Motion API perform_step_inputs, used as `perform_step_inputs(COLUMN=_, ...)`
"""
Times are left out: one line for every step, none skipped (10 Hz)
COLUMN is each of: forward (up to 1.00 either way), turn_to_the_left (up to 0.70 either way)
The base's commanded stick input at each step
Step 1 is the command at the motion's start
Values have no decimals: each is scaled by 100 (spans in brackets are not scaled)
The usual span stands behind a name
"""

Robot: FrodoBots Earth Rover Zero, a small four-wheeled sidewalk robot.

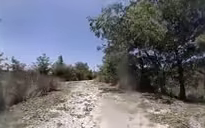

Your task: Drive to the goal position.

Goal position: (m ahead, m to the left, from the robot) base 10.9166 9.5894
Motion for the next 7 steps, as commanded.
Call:
perform_step_inputs(forward=30, turn_to_the_left=0)
perform_step_inputs(forward=30, turn_to_the_left=0)
perform_step_inputs(forward=30, turn_to_the_left=0)
perform_step_inputs(forward=30, turn_to_the_left=0)
perform_step_inputs(forward=30, turn_to_the_left=0)
perform_step_inputs(forward=30, turn_to_the_left=0)
perform_step_inputs(forward=30, turn_to_the_left=10)
